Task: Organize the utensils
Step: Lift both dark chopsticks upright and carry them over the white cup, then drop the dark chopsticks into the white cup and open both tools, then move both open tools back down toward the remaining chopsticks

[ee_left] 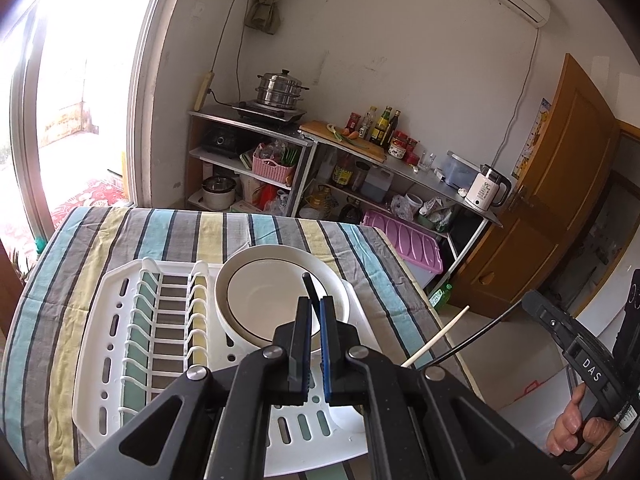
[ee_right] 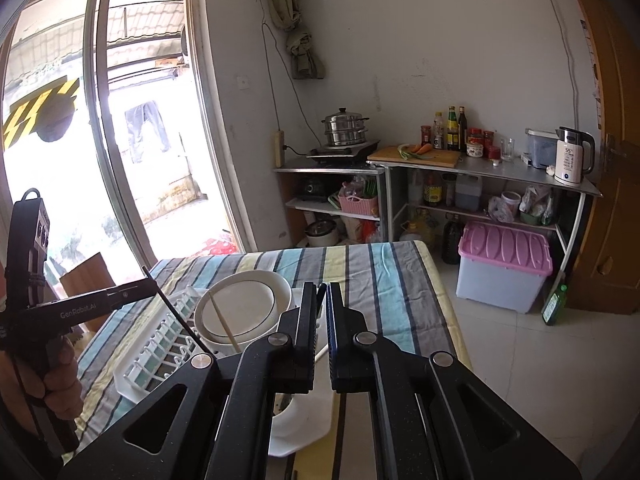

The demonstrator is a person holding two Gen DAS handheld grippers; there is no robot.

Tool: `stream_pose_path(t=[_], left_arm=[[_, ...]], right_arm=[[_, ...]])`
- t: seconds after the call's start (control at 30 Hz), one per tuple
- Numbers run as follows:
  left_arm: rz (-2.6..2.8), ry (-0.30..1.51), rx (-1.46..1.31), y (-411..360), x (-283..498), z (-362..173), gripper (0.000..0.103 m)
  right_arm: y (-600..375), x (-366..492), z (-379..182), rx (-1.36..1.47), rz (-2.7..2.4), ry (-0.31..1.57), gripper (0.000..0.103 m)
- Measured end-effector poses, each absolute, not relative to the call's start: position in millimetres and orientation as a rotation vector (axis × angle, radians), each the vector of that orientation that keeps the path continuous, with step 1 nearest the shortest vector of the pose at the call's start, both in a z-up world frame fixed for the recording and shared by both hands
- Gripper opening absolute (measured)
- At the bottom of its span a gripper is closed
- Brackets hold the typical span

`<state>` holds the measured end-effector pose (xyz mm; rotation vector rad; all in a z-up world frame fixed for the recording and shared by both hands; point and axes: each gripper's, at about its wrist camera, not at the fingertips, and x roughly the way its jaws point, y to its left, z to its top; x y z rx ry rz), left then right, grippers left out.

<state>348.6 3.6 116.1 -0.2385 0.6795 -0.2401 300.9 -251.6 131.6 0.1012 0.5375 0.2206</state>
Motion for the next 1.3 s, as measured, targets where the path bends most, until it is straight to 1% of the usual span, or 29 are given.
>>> stream_pose_path(t=[0.07,0.1,0.13,0.37,0.43,0.57,0.8,1.3], left_arm=[[-0.227,0.675,-0.230,5.4,345.2,115.8,0.004],[-0.224,0.673,-0.230,6.7,343.3,115.8,0.004],[-0.223,0.669,-0.228,8.3,341.1,115.7,0.004],[-0.215,0.644,-0.186,10.0,317.6,117.4,0.009],[-0.213,0.631,-0.166,9.9,306.0,117.7,0.009],[-0.225,0.602,-0.142,11.1,279.3,117.0,0.009],[-0.236,0.607,-0.133,10.5,238.6,102.4,0.009],[-0.251,0.702,-0.098,8.6,138.0,28.0,0.009]], right_arm=[[-252.9,298.9,130.2,0.094,0.209,0.541,0.009],[-253.8,296.9,129.8,0.092,0.208,0.540,0.015],[-254.9,294.9,129.5,0.092,0.210,0.538,0.017],[-257.8,274.2,129.7,0.106,0.229,0.523,0.019],[-257.8,265.3,130.0,0.112,0.232,0.515,0.025],[-259.1,243.6,129.2,0.111,0.244,0.490,0.026],[-259.3,219.4,123.3,0.115,0.264,0.485,0.026],[-249.5,143.3,70.7,0.087,0.324,0.583,0.026]])
